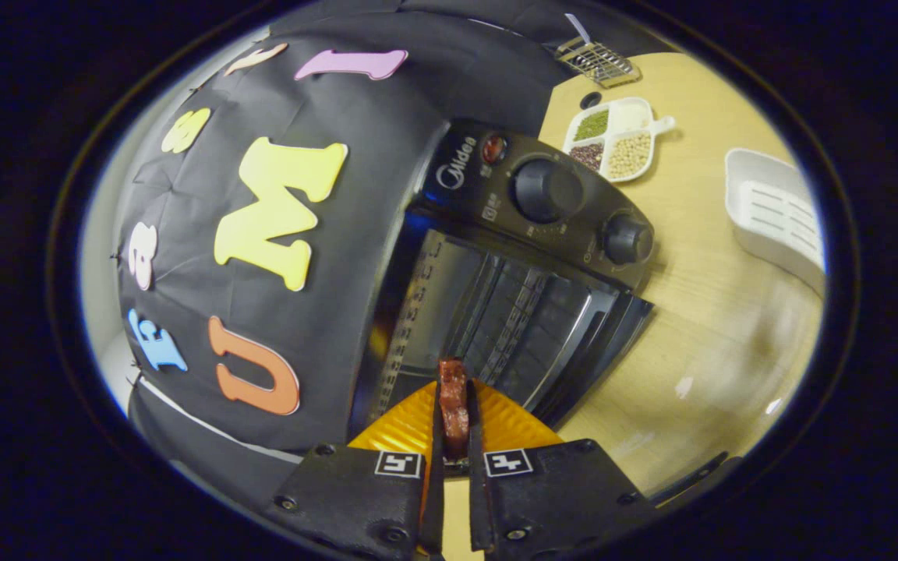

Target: Open the toaster oven, put the food inside, and close the toaster oven door.

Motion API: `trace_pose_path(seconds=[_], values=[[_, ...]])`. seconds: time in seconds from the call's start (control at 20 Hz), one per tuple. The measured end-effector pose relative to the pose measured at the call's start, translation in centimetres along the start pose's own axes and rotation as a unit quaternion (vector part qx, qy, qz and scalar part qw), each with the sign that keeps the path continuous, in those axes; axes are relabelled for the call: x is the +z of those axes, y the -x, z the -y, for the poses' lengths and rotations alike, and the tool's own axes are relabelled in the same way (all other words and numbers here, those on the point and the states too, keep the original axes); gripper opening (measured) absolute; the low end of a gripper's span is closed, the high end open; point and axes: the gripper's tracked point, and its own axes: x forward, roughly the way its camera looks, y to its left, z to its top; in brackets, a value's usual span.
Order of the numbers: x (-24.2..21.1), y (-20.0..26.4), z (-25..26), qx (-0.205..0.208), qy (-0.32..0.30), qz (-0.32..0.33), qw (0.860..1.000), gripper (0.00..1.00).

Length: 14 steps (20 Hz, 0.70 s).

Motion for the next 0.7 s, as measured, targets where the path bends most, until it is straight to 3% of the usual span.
trace_pose_path(seconds=[0.5, 0.7], values=[[-1.3, -5.7, 1.3, -0.016, 0.027, 0.025, 0.999, 0.16], [-1.2, -5.6, 2.1, -0.038, 0.093, 0.020, 0.995, 0.23]])
